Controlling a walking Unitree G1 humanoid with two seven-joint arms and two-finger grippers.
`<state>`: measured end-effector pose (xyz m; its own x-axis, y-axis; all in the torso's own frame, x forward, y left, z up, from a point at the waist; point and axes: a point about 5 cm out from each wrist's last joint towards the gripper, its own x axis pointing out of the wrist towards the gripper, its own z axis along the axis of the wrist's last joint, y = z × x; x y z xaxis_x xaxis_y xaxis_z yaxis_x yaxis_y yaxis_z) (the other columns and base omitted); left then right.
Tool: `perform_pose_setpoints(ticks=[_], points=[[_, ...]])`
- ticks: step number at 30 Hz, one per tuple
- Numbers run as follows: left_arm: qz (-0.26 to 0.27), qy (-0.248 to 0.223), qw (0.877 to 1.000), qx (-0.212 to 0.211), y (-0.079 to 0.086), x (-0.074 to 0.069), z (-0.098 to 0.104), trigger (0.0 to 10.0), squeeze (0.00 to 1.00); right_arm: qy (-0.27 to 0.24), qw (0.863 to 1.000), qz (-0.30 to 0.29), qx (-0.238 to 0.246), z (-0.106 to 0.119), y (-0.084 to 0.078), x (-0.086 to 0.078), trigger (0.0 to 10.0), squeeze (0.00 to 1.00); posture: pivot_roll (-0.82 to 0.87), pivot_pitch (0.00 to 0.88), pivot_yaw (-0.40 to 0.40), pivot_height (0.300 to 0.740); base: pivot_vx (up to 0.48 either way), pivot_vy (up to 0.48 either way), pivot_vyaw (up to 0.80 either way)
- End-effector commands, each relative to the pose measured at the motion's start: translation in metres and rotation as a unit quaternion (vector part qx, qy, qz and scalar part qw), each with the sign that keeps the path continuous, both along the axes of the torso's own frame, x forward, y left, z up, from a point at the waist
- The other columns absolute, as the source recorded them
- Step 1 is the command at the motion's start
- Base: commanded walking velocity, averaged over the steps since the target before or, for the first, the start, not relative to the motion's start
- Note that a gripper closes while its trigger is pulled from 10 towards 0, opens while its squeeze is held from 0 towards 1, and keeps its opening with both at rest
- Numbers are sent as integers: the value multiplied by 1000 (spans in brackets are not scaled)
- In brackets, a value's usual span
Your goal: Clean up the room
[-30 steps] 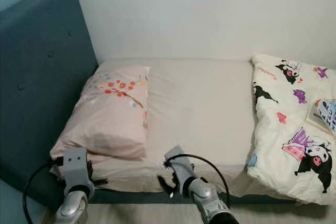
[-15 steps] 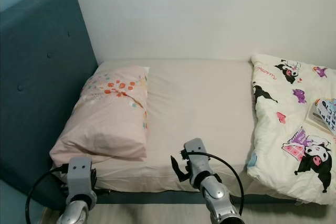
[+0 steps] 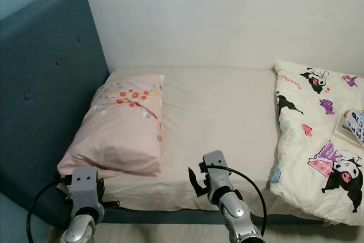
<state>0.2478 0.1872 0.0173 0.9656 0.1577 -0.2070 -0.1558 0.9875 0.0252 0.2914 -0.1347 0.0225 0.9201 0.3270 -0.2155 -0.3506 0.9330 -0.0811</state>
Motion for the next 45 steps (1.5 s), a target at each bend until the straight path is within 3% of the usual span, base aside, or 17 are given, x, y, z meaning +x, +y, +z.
perform_pose_setpoints(ticks=[1, 11, 25, 28, 32, 34, 37, 39, 40, 45], points=[[-9, 4, 1000, 3, -3, -2, -1, 10000, 0, -1, 1000, -1, 2, -2, -1, -3, 10000, 0, -1, 75, -14, 740, 0, 0, 0], [-9, 4, 1000, 0, -4, -1, -1, 10000, 0, -8, 1000, 24, -5, -2, 5, -5, 10000, 0, 0, 78, -18, 740, 0, 0, 0], [-10, 6, 1000, -2, -5, -1, -2, 10000, 0, -10, 1000, 7, -21, 1, -5, -2, 10000, 0, -4, 85, -19, 740, 0, 0, 0], [-8, 6, 1000, -3, -5, -1, -1, 10000, 0, -14, 997, -1, -75, 7, -23, 5, 10000, 0, -11, 87, -22, 740, 0, 0, 0], [-9, 6, 1000, -3, -5, 1, -1, 10000, 0, -10, 994, 22, -105, 12, -37, 9, 10000, 0, -19, 87, -25, 740, 0, 0, 0], [-8, 4, 1000, -5, -6, 3, 0, 10000, 0, -16, 989, 3, -149, 18, -57, 13, 10000, 0, -29, 101, -27, 740, 0, 0, 0], [-13, 6, 1000, -7, -8, 2, -1, 10000, 0, -11, 969, -65, -238, 20, -95, 13, 10000, 0, -31, 111, -12, 740, 0, 0, 0], [-15, 8, 1000, -6, -9, 1, -1, 10000, 0, -8, 966, -75, -246, 20, -100, 12, 10000, 0, -31, 111, -12, 740, 0, 0, 0], [-20, 10, 1000, -5, -10, 0, -2, 10000, 0, 10, 963, -100, -251, 17, -117, 6, 10000, 0, -30, 111, -8, 740, 0, 0, 0], [-21, 10, 1000, -5, -8, 2, -1, 10000, 0, 38, 957, -121, -260, 11, -132, -3, 10000, 0, -27, 114, -7, 740, 0, 0, 0]])
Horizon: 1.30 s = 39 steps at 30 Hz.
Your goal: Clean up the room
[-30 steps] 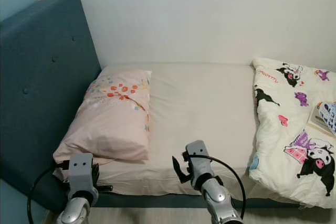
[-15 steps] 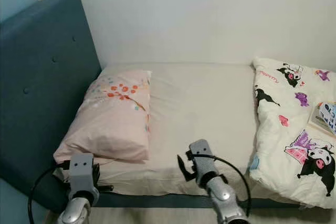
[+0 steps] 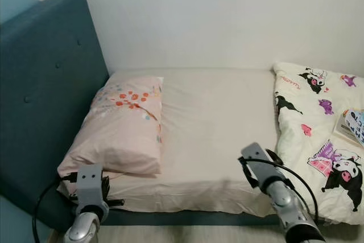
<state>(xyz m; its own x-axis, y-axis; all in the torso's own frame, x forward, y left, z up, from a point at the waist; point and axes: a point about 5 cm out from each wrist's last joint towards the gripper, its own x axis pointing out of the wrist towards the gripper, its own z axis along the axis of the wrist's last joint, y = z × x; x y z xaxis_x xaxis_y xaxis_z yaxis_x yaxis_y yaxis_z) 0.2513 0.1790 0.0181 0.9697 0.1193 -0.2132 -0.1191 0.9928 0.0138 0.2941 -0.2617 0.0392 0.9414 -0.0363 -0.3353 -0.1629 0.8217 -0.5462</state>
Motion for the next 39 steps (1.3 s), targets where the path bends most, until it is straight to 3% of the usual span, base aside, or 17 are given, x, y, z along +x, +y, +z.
perform_pose_setpoints(ticks=[1, 10, 39], points=[[-2, 7, 1000, 2, 0, -1, -1, 10000, 0, 13, 999, -32, -36, -7, -11, -9, 10000, 0, -27, 114, -7, 740, 0, 0, 0], [2, 5, 1000, 5, 4, -2, 0, 10000, 0, -20, 997, -77, -26, -10, -15, -14, 10000, 0, -13, 119, -9, 740, 0, 0, 0], [0, 13, 1000, 6, 6, -6, -2, 10000, 0, -18, 996, -83, -32, -11, -14, -13, 10000, 0, -22, 129, -8, 740, 0, 0, 0]])
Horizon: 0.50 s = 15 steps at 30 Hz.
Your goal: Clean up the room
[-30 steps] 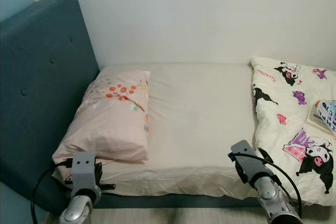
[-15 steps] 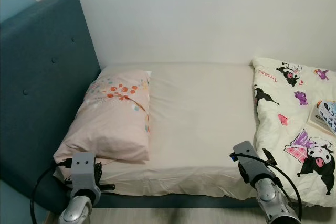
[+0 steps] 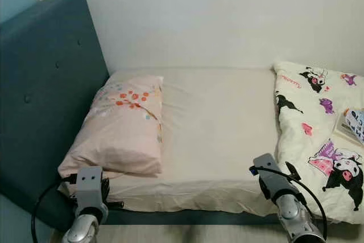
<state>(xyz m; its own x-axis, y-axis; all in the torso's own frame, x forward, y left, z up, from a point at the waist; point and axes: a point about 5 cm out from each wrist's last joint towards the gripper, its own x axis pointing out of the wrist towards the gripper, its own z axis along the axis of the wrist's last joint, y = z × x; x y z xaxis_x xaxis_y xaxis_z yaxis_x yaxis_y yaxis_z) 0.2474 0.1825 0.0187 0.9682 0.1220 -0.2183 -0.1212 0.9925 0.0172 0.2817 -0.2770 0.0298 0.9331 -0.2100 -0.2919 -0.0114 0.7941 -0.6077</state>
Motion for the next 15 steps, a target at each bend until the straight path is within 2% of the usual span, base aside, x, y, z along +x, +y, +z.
perform_pose_setpoints(ticks=[1, 5, 9, 15], points=[[2, 8, 1000, 4, 2, 0, -1, 10000, 0, 0, 1000, -3, 4, -2, 1, 0, 10000, 0, -14, 120, -18, 740, 0, 0, 0], [10, -1, 1000, 4, 5, 4, 4, 10000, 0, 0, 1000, -3, 5, -2, 1, 0, 10000, 0, 9, 118, -20, 740, 0, 0, 0], [15, 1, 1000, 5, 11, 1, 3, 10000, 0, -2, 1000, -1, 5, -3, 5, 0, 10000, 0, -18, 122, 0, 740, 0, 0, 0], [1, 6, 1000, 7, 7, 3, 2, 10000, 0, -2, 1000, 0, 6, -3, 7, 1, 10000, 0, -18, 118, 8, 740, 0, 0, 0]])
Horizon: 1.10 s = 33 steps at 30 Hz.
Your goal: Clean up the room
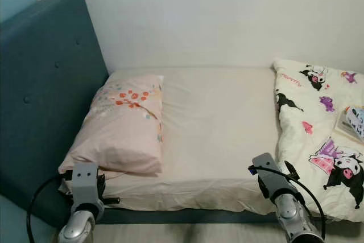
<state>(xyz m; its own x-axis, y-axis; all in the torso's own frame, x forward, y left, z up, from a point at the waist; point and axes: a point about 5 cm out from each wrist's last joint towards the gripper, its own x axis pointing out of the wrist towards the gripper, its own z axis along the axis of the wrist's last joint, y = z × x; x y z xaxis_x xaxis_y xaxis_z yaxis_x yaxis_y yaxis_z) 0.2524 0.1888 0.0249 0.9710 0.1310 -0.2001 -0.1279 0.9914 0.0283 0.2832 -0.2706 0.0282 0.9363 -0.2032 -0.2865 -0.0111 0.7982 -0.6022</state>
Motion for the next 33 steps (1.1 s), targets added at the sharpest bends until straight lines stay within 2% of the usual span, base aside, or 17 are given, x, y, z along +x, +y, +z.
perform_pose_setpoints(ticks=[1, 8, 18, 28, 33], points=[[-5, 7, 1000, -3, -3, 3, -1, 10000, 0, 3, 1000, -3, 2, -2, 2, 1, 10000, 0, -16, 105, 3, 740, 0, 0, 0], [-6, -7, 1000, 2, -4, 9, 5, 10000, 0, 4, 1000, -4, 2, -1, 2, 2, 10000, 0, 6, 90, -20, 740, 0, 0, 0], [-5, -5, 1000, 4, 2, 3, 3, 10000, 0, 5, 1000, -5, 2, -1, 2, 3, 10000, 0, 7, 87, -11, 740, 0, 0, 0], [-16, -6, 1000, 1, -6, 8, 5, 10000, 0, 7, 1000, -6, 2, 0, 1, 4, 10000, 0, 3, 80, -8, 740, 0, 0, 0], [-15, -5, 1000, 0, -5, 6, 4, 10000, 0, 8, 1000, -7, 2, 0, 1, 5, 10000, 0, 3, 79, -7, 740, 0, 0, 0]])
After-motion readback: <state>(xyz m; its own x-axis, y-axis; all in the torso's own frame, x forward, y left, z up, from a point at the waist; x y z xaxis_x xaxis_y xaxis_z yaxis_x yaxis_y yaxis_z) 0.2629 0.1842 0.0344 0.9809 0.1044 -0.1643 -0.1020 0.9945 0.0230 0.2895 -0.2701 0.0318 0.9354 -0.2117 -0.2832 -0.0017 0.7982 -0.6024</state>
